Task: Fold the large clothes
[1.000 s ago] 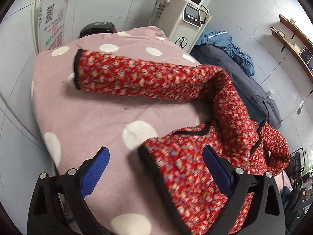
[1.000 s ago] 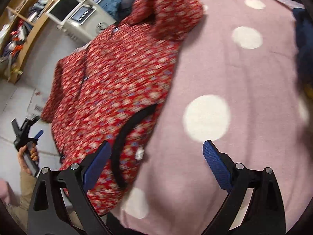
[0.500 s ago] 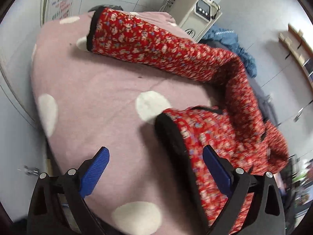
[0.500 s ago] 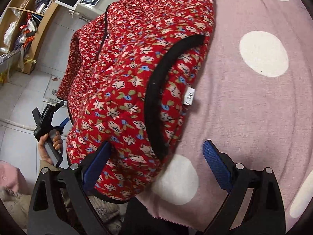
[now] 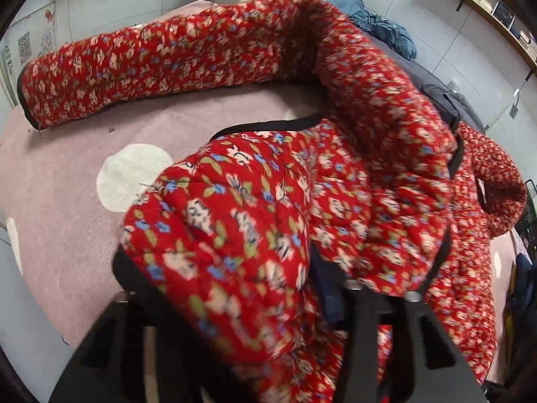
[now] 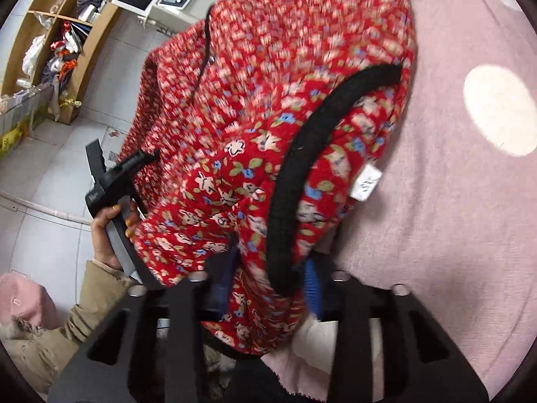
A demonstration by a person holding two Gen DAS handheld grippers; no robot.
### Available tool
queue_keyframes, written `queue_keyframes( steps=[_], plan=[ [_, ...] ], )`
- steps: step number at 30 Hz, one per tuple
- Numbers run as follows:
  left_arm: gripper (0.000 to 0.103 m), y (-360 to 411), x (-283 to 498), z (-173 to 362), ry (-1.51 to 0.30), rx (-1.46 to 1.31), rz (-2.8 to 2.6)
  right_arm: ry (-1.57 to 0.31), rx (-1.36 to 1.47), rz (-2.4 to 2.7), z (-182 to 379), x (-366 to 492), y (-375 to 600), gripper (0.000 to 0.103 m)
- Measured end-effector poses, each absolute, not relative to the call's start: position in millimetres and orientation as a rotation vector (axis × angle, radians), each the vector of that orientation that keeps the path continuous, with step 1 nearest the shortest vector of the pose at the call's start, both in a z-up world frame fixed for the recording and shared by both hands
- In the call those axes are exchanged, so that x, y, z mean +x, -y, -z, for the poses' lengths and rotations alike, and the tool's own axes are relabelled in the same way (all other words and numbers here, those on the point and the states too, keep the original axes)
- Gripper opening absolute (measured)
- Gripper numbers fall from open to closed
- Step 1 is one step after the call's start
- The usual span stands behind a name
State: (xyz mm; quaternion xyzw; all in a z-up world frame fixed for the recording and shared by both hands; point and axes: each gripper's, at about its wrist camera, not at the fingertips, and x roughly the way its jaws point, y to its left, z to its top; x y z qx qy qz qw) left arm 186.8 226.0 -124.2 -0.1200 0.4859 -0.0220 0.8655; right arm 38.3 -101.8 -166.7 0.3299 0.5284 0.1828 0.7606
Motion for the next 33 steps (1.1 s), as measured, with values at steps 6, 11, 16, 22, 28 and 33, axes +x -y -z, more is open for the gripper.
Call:
queue_keyframes(
  steps=[6, 11, 16, 22, 28, 33],
  plan=[
    [0.026, -209.9, 141.7, 36.8, -0.912, -0.285, 0.209, -0.881, 0.633, -0.377, 54.2, 24.0, 166.5, 0.019],
    [0.026, -174.9, 90.1, -38.3, -0.822, -0.301, 0.362, -0.724, 0.631, -0.270, -22.2, 0.2, 235.8, 0.019],
    [0.053, -144.3, 58.4, -43.7, -0.975, -0.226, 0.435, -0.738, 0.538, -0.191, -37.5, -25.2, 267.1, 0.022],
    [0.064, -186.2, 76.0, 34.9, -1.248, -0.431, 0.309, -1.032, 0.329, 0.055, 37.5, -38.6, 259.7, 0.035],
    [0.057, -218.6, 73.2, 47.7, -1.292, -0.554, 0.228, -1.073, 0.283, 0.113, 53.9, -53.0, 261.4, 0.067],
    [0.060, -193.9, 65.9, 21.0, -1.264, -0.417, 0.280, -1.045, 0.230, 0.096, 46.3, -47.0, 257.2, 0.073]
  ],
)
